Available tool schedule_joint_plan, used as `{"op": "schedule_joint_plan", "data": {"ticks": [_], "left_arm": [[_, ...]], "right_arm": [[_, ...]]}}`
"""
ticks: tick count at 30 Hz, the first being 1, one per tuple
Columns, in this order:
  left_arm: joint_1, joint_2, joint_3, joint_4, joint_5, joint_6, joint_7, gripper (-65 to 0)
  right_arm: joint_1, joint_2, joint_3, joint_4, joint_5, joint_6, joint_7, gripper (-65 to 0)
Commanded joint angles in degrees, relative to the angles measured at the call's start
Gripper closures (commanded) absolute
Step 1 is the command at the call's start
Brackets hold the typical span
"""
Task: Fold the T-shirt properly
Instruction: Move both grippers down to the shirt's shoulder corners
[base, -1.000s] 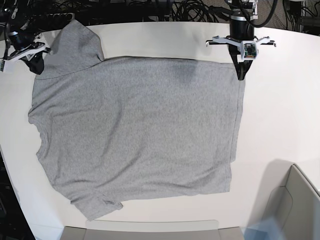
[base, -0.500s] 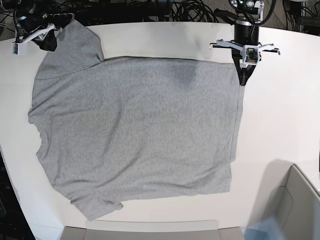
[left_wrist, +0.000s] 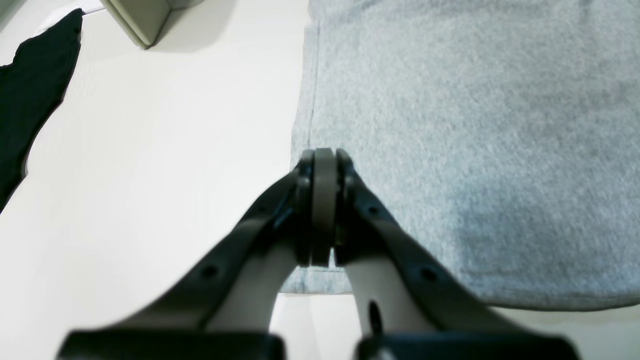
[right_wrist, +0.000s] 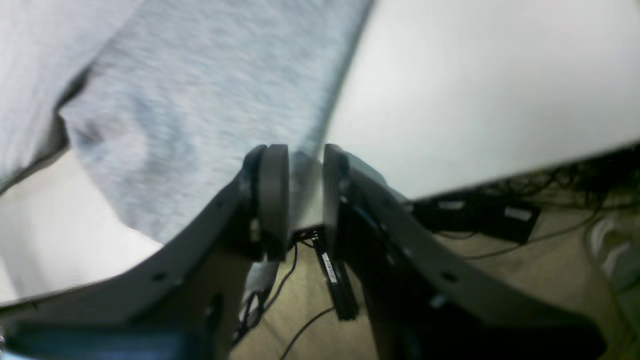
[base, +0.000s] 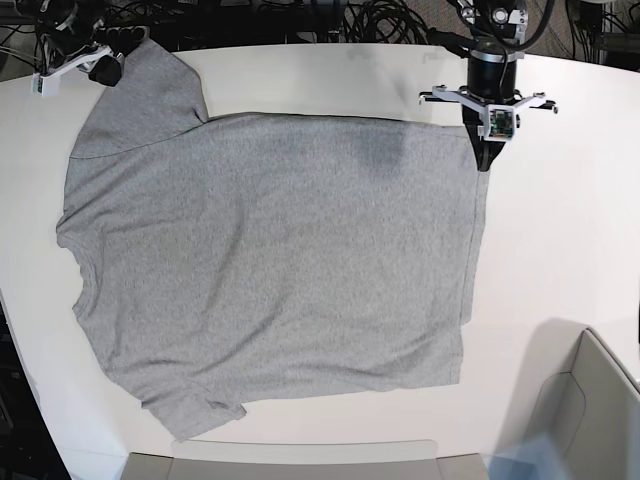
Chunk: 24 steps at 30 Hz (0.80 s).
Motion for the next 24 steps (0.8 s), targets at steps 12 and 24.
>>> {"op": "schedule_joint_plan", "data": {"ticks": [12, 24], "left_arm": [[-0.5, -0.1, -0.1, 1.1, 0.1, 0.2, -1.4, -0.4], [-0.5, 0.1, -0.1, 1.1, 0.0, 0.2, -0.5, -0.4]], "right_arm": [[2.2, 3.2, 1.7, -5.3, 0.7, 0.7, 0.8, -11.8], [2.2, 0.5, -7.2, -5.2, 0.7, 0.7, 0.9, -11.8]]}}
